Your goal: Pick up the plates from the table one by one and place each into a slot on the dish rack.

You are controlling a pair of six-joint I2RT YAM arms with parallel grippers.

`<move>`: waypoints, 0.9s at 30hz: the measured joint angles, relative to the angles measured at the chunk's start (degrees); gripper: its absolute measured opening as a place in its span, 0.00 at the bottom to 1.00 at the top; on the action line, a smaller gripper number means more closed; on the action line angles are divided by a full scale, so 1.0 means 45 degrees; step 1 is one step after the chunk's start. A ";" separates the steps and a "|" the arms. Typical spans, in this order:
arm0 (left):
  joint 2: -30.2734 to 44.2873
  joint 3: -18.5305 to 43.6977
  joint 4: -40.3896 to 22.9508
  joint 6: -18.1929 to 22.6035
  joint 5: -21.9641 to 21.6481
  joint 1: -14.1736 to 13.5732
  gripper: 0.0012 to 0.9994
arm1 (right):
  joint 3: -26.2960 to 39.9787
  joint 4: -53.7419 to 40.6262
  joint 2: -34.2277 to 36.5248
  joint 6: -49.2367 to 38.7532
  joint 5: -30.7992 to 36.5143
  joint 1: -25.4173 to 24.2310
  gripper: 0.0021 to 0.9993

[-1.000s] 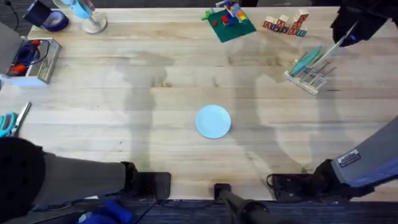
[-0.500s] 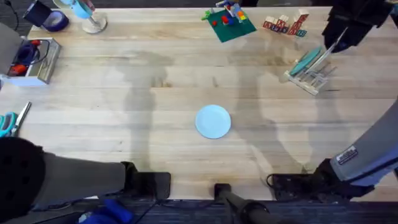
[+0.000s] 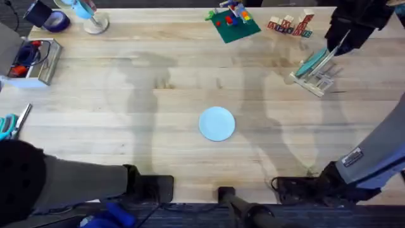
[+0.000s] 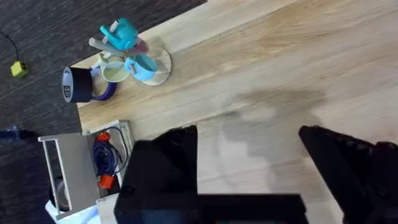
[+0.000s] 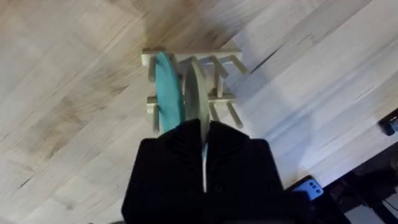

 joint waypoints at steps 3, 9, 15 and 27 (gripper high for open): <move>-0.0003 0.0000 0.0000 0.0003 0.0000 0.0000 0.99 | 0.0000 -0.0001 0.0001 -0.0036 0.0005 0.0000 0.13; -0.0003 0.0000 0.0000 0.0003 0.0000 0.0000 0.99 | 0.0000 -0.0005 -0.0002 -0.0030 0.0005 0.0000 0.21; -0.0003 0.0000 0.0000 0.0003 0.0000 0.0000 0.99 | 0.0000 -0.0005 -0.0002 -0.0034 0.0005 0.0000 0.22; -0.0003 0.0000 0.0000 0.0003 0.0000 0.0000 0.99 | 0.0112 -0.0458 -0.0318 -0.0037 0.0000 -0.0415 0.23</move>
